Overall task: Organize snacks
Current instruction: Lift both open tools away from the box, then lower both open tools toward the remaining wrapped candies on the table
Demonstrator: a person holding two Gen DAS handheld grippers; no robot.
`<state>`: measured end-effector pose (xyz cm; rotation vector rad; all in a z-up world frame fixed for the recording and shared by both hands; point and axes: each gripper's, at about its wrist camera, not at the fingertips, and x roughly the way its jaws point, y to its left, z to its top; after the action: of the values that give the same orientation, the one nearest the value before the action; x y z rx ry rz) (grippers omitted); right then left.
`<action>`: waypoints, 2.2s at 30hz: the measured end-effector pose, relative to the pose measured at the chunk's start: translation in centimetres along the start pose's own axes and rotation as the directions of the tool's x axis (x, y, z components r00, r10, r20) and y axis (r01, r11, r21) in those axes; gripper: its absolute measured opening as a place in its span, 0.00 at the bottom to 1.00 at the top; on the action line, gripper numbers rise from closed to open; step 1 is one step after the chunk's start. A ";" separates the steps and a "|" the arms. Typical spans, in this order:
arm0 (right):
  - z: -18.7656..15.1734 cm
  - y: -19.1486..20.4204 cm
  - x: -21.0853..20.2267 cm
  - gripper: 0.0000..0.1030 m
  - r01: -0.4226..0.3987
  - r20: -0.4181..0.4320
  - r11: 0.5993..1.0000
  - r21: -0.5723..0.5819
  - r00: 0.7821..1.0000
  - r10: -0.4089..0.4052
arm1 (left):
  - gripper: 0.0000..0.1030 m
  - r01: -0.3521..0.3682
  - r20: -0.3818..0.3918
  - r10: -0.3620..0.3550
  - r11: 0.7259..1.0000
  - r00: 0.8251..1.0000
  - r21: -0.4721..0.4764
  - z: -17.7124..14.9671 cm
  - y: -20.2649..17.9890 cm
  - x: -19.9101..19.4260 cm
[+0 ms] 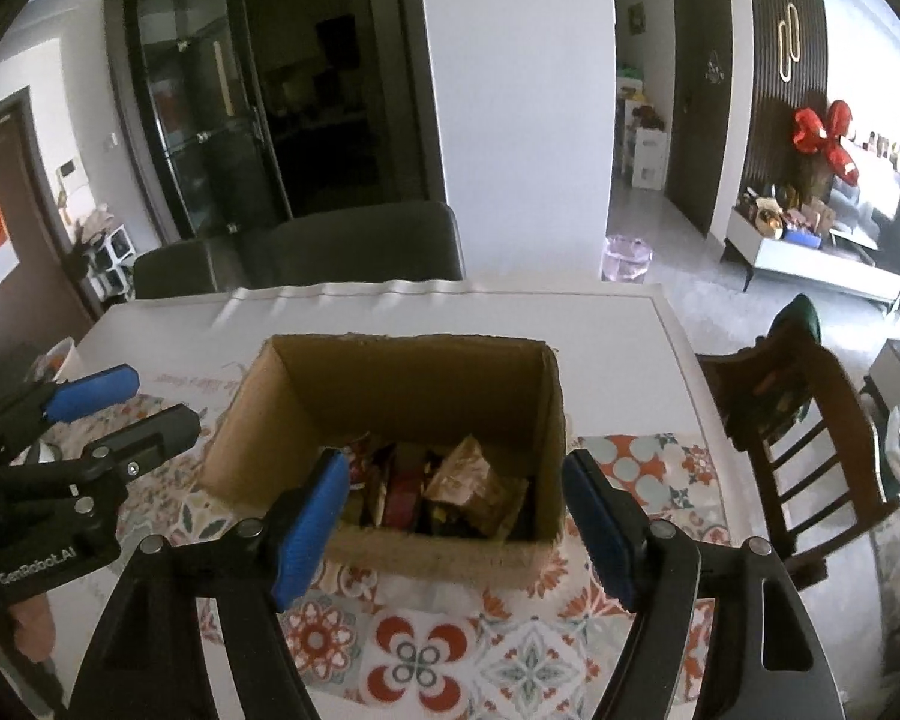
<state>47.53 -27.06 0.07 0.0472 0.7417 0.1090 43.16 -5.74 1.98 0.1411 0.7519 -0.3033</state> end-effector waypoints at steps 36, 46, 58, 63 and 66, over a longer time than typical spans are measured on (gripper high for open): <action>-17.0 4.0 -3.9 0.71 -0.054 -0.370 0.996 -0.070 0.929 0.025 | 0.65 0.111 -0.272 -0.088 0.992 0.958 0.068 -16.4 -2.7 -3.4; -21.1 4.3 -2.0 0.71 -0.109 -0.511 0.994 -0.023 0.856 0.082 | 0.65 0.193 -0.414 -0.168 0.981 0.894 0.018 -20.0 -3.4 -0.7; -24.8 4.9 1.0 0.71 -0.144 -0.621 0.990 0.007 0.775 0.117 | 0.65 0.234 -0.526 -0.229 0.971 0.819 -0.057 -22.4 -4.0 3.3; -25.4 4.9 2.0 0.70 -0.131 -0.633 0.991 0.003 0.767 0.104 | 0.65 0.227 -0.530 -0.227 0.972 0.817 -0.066 -22.4 -4.4 4.5; -25.8 5.1 2.4 0.70 -0.134 -0.641 0.991 -0.004 0.761 0.100 | 0.65 0.225 -0.540 -0.224 0.972 0.811 -0.066 -22.5 -4.6 5.2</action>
<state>31.43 -21.63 -20.13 0.0063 1.4290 0.2736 30.69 -5.97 -17.98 0.1405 1.3447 -0.5006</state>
